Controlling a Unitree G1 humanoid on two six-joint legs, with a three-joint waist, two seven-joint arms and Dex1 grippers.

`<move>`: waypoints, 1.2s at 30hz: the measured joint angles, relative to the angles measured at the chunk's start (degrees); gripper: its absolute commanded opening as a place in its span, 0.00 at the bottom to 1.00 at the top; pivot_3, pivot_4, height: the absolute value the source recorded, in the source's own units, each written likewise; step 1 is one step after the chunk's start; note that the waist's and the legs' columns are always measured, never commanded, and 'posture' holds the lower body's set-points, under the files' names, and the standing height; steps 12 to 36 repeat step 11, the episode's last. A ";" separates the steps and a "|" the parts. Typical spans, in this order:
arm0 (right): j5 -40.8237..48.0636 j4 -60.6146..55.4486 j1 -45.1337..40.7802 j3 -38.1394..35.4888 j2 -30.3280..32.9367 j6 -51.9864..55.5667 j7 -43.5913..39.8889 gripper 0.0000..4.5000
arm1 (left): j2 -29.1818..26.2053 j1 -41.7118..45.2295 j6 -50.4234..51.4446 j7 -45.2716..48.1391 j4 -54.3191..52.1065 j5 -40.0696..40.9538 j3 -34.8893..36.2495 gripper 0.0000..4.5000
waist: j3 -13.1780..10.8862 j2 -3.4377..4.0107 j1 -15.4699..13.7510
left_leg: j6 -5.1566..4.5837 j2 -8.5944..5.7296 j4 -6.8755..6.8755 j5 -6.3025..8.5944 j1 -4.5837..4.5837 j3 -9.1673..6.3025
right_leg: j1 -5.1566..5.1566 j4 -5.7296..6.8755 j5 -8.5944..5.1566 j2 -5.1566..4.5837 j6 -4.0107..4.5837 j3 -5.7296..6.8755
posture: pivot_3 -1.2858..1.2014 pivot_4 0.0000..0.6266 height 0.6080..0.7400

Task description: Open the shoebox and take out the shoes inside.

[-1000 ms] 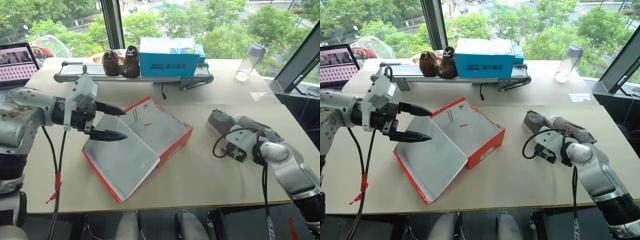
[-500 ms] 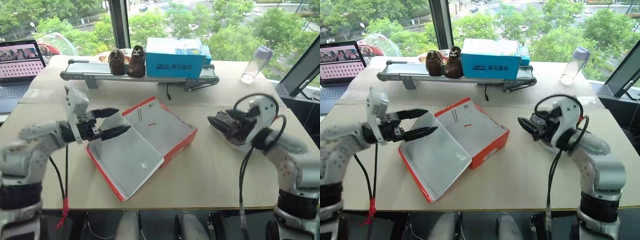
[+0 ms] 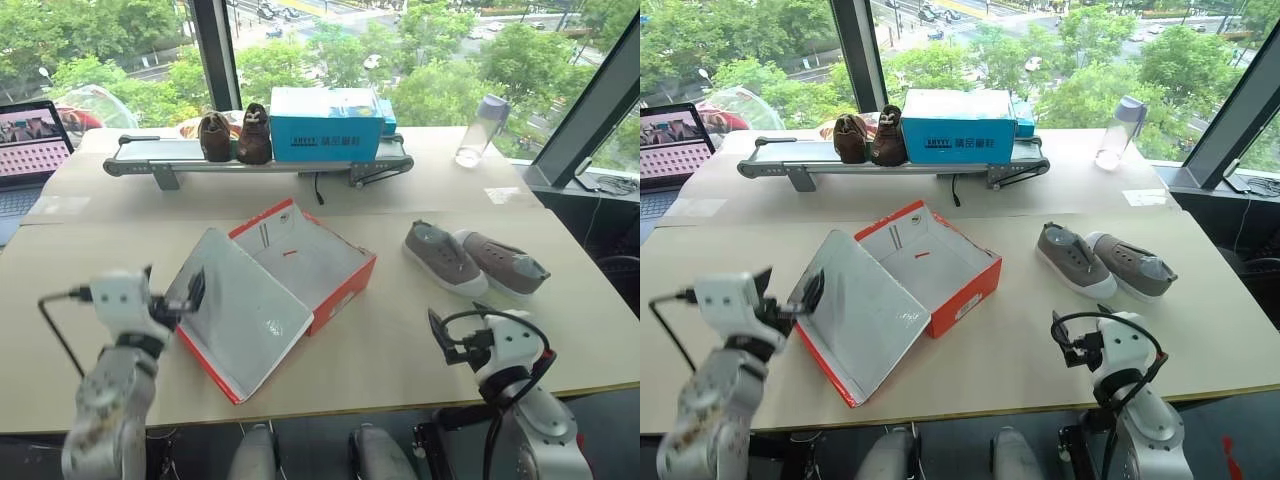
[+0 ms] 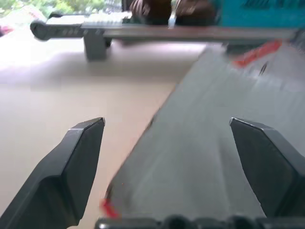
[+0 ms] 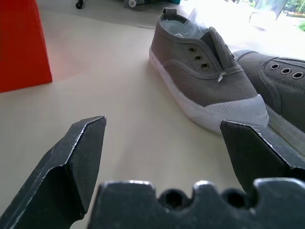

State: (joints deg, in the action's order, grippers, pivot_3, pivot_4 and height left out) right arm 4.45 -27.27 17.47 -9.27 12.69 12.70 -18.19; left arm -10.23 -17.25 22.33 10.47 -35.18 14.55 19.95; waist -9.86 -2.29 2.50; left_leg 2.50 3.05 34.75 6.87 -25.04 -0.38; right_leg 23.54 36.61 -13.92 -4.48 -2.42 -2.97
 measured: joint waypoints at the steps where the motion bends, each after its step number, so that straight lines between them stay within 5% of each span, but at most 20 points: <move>1: -0.53 0.52 0.67 0.47 -0.27 -0.12 0.33 0.99 | 0.68 -2.23 -1.58 0.08 0.14 -0.67 -0.07 1.00 | 0.01 0.01 -0.09 | 0.01 0.01 0.00 0.02 -0.10 0.00 | 0.01 -0.15 0.00 -0.04 0.01 0.02 | 0.52 0.24 1.00; 8: -1.00 2.41 0.24 2.30 -2.57 0.89 3.80 0.99 | 3.05 -6.07 -11.79 0.24 6.05 -3.75 -2.29 1.00 | 0.44 0.56 0.12 | -0.15 -0.05 0.04 0.11 -1.13 0.43 | 0.64 -0.90 0.05 -0.62 0.05 0.33 | 0.52 0.24 1.00; 36: -0.99 2.65 -0.96 2.25 -3.03 1.59 5.12 0.99 | 3.40 -5.46 -14.36 0.32 8.43 -4.20 -3.46 1.00 | 0.46 0.58 0.01 | -0.16 -0.06 0.06 0.11 -1.12 0.48 | 0.65 -0.85 0.07 -0.74 0.02 0.55 | 0.52 0.24 1.00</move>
